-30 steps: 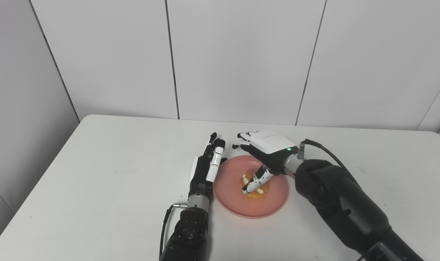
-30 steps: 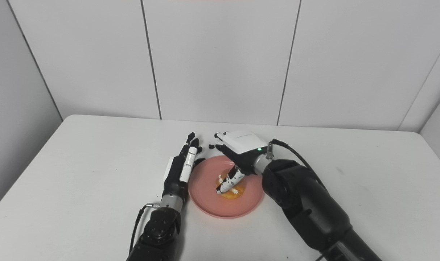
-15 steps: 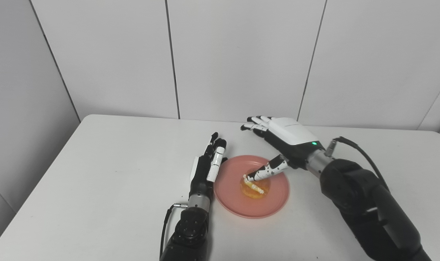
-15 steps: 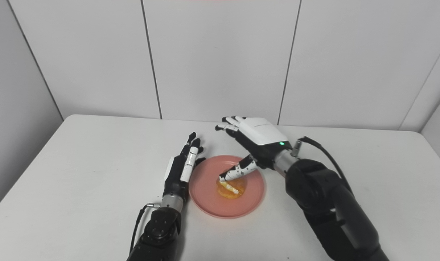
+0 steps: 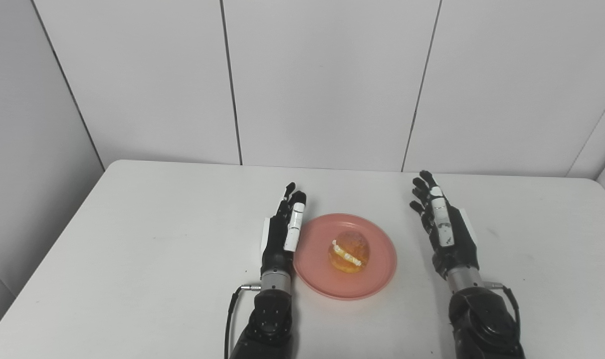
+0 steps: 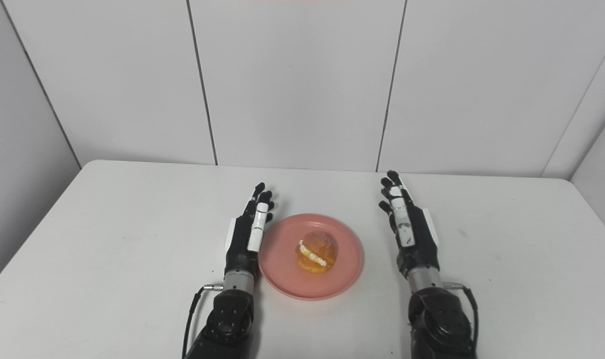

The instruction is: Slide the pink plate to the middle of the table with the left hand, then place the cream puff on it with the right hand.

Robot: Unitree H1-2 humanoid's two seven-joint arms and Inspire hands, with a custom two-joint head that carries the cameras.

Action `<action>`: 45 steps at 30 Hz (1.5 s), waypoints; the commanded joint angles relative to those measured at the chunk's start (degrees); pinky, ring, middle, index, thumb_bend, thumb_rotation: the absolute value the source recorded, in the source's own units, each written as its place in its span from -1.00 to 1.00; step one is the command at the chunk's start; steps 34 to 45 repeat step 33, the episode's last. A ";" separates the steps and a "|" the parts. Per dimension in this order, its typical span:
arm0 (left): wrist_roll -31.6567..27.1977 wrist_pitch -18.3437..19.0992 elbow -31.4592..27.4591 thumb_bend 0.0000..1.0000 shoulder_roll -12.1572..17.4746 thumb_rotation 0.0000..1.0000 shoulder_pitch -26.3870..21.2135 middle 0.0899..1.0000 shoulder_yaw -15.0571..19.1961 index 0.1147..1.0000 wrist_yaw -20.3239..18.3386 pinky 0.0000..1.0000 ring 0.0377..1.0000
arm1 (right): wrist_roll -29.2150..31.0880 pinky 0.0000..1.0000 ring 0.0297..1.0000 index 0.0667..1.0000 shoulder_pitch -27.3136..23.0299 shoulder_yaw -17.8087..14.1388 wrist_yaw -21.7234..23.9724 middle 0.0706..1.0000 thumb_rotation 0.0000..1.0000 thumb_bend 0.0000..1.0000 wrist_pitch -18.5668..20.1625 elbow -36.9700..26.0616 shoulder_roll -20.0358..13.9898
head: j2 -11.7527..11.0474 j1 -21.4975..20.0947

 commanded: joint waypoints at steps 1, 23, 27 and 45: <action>1.66 -1.08 1.49 0.28 -0.35 1.00 3.27 0.98 -0.51 0.95 1.51 0.99 0.98 | 3.33 0.96 0.94 0.90 -2.17 -1.27 -0.96 0.91 1.00 0.90 -4.39 0.11 1.34 | 0.09 0.08; 2.31 5.63 -2.90 0.21 0.90 1.00 4.73 1.00 -0.53 1.00 -0.26 1.00 1.00 | 2.03 1.00 1.00 0.98 0.69 2.23 -6.22 0.98 1.00 0.81 -6.23 5.13 2.60 | 0.70 -0.24; 2.03 6.36 -3.01 0.23 0.94 1.00 4.77 1.00 -0.35 1.00 -0.86 1.00 1.00 | 0.20 1.00 1.00 0.96 0.86 3.54 -6.26 0.97 1.00 0.79 -7.60 5.18 1.78 | 0.71 -0.27; 2.11 6.41 -2.99 0.24 0.88 1.00 4.90 1.00 -0.26 1.00 -1.12 1.00 1.00 | -2.08 1.00 1.00 0.91 1.05 4.97 -7.03 0.95 1.00 0.76 -9.13 5.21 1.19 | 0.86 -0.27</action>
